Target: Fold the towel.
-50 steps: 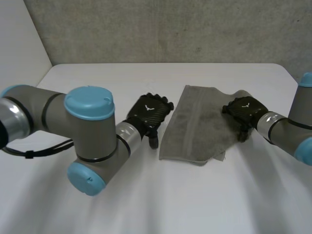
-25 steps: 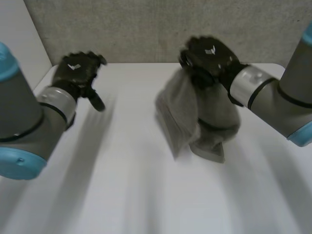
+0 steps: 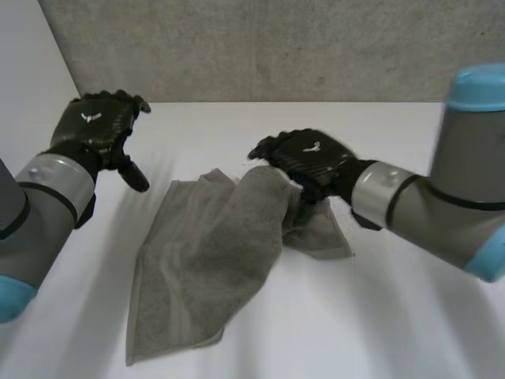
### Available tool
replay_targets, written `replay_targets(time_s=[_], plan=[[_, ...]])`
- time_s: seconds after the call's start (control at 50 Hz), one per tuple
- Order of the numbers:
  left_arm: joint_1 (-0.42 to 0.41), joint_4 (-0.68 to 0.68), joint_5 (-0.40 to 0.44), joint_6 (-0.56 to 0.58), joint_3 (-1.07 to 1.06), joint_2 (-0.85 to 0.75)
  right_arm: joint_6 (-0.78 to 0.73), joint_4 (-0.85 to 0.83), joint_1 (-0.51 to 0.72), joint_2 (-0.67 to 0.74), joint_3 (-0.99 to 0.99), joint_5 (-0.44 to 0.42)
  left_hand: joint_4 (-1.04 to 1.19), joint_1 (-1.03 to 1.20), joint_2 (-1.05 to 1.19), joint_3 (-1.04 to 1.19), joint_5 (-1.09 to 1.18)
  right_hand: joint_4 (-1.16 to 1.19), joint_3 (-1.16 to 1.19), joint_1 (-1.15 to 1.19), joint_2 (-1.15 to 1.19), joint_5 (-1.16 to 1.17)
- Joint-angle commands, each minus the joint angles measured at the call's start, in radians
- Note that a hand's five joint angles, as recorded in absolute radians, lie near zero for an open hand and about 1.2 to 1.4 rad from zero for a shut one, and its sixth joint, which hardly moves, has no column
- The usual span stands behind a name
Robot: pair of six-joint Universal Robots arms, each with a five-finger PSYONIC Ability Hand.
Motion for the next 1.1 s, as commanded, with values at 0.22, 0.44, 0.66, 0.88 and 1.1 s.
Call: replay_targets(time_s=[0.22, 0.44, 0.66, 0.88, 1.1], plan=[[-0.108, -0.061, 0.022, -0.007, -0.169, 0.026, -0.034, -0.109, -0.162, -0.257, 0.398, -0.006, -0.054, -0.053, -0.050, -0.048, -0.041, -0.075, -0.045, -0.055, -0.070, -0.057], [-0.229, -0.051, -0.068, -0.012, -0.125, -0.132, -0.173, -0.104, -0.154, -0.049, 0.365, -0.006, -0.054, -0.050, -0.047, -0.048, -0.038, -0.075, -0.045, -0.004, -0.019, -0.006], [-0.278, -0.042, -0.141, -0.081, 0.024, -0.334, -0.176, -0.112, -0.136, 0.137, 0.253, 0.003, -0.054, -0.050, -0.047, -0.048, -0.038, -0.075, -0.045, 0.075, 0.060, 0.073], [-0.257, 0.009, -0.197, -0.067, 0.181, -0.477, -0.173, -0.156, -0.097, 0.216, 0.173, 0.037, -0.054, -0.053, -0.050, -0.048, -0.041, -0.075, -0.045, 0.451, 0.436, 0.449], [-0.186, 0.092, -0.197, 0.027, 0.268, -0.555, -0.184, -0.181, -0.090, 0.263, 0.131, 0.079, -0.054, -0.050, -0.047, -0.048, -0.038, -0.075, -0.045, 0.457, 0.442, 0.455]])
